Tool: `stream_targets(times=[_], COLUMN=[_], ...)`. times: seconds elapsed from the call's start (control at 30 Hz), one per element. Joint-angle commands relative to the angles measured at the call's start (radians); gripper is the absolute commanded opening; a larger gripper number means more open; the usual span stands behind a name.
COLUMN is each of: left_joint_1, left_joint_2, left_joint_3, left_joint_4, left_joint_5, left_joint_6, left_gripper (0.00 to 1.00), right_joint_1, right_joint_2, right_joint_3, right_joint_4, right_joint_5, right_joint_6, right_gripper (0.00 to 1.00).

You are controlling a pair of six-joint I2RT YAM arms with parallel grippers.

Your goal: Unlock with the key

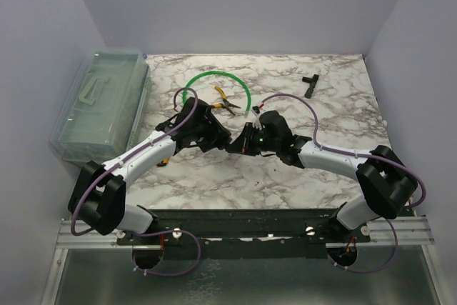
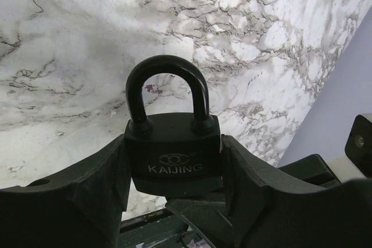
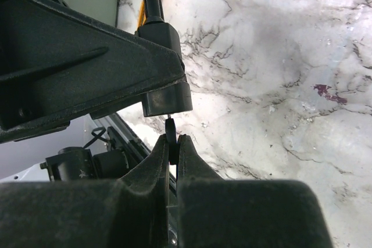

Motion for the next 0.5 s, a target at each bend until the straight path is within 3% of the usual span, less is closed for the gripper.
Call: stream_targets(times=[0.0, 0.47], left_joint_1=[-0.044, -0.043], left_joint_2=[-0.083, -0.155], left_joint_3=[-0.016, -0.037], left_joint_4=[0.071, 0.111], left_joint_5=[0.153, 0.162], left_joint_6=[-0.012, 0.005], left_gripper=[0.0, 0.0], right_joint_1=[-0.012, -0.012], right_joint_2=[-0.006, -0.038], right_joint_3=[0.01, -0.007], right_joint_4=[0.094, 0.174], right_joint_5=[0.053, 0.032], right_joint_6=[0.049, 0.085], right_gripper=[0.0, 0.0])
